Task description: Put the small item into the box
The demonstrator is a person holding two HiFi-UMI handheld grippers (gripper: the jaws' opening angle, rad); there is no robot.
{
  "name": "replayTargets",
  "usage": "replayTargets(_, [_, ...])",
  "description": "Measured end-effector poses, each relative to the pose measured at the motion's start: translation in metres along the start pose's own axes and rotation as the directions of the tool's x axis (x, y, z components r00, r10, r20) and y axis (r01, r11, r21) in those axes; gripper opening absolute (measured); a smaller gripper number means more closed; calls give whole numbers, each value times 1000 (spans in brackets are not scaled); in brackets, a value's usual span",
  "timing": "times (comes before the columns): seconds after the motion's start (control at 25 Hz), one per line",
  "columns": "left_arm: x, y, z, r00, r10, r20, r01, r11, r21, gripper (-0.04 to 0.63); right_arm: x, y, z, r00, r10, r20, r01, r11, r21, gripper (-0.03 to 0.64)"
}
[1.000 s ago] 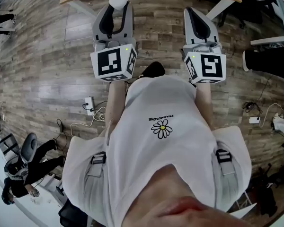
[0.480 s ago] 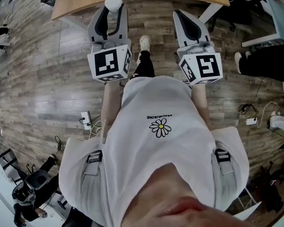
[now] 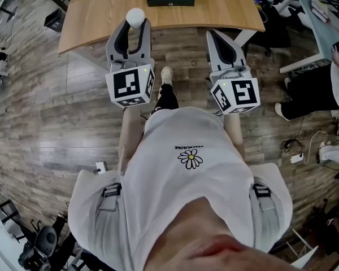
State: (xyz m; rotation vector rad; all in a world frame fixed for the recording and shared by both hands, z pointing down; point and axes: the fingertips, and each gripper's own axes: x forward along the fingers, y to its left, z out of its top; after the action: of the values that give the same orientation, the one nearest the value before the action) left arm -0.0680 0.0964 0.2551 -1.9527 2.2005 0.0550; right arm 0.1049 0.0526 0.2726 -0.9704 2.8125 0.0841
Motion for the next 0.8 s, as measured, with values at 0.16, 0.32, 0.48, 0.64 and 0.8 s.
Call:
replayTargets(0.16, [31, 13, -18, 1000, -12, -7, 12, 1000, -29, 169, 25, -10, -15, 999, -26, -29, 25, 999, -43, 6])
replayTargets(0.32, [65, 26, -34, 999, -33, -14, 32, 998, -50, 169, 62, -18, -29, 998, -34, -53, 31, 997, -66, 6])
replayTargets(0.48, [99, 35, -53, 999, -42, -19, 40, 993, -108, 169, 106, -32, -45, 995, -22, -96, 12, 994, -107, 6])
replayTargets(0.64, [144, 46, -68, 997, -74, -35, 71, 994, -81, 169, 162, -47, -55, 994, -9, -108, -5, 992, -127, 6])
replayTargets(0.8, [200, 70, -71, 995, -100, -20, 97, 989, -114, 169, 228, -59, -53, 995, 6, -101, -28, 977, -213, 6])
